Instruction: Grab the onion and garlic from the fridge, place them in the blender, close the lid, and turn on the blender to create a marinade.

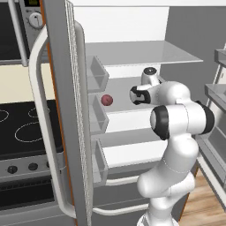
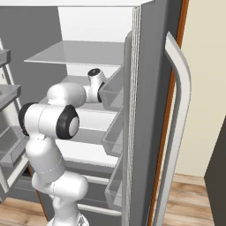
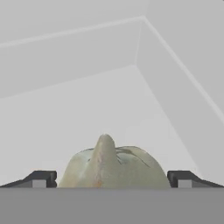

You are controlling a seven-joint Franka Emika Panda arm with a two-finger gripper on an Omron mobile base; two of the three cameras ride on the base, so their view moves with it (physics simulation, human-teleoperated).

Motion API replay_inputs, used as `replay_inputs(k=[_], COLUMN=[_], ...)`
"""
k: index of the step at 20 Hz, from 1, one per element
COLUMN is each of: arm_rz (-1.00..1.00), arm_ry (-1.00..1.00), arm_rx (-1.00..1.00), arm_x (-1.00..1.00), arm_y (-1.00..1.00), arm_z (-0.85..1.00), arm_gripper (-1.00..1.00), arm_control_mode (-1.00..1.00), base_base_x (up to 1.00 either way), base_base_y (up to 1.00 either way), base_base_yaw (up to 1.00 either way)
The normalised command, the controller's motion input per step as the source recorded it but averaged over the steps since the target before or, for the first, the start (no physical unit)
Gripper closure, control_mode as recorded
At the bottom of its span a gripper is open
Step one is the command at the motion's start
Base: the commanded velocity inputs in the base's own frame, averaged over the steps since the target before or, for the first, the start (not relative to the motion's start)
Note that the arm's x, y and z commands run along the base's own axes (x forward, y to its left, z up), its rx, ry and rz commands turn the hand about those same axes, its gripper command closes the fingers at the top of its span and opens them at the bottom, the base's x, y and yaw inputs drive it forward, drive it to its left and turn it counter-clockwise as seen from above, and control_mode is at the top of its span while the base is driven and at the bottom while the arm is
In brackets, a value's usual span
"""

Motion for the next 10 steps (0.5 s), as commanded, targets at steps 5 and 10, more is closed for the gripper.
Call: replay_inputs(k=[5, 10], arm_rz=[0.00, 0.00], arm_ry=[0.00, 0.00], arm_rx=[0.00, 0.00], arm_x=[0.00, -0.01], arm_y=[0.00, 0.00], arm_z=[-0.17, 0.00], arm_gripper=[1.00, 1.00], arm_control_mode=[-1.00, -1.00], base_base_x=[0.00, 0.00], base_base_y=[0.00, 0.00], base_base_yaw=[0.00, 0.00])
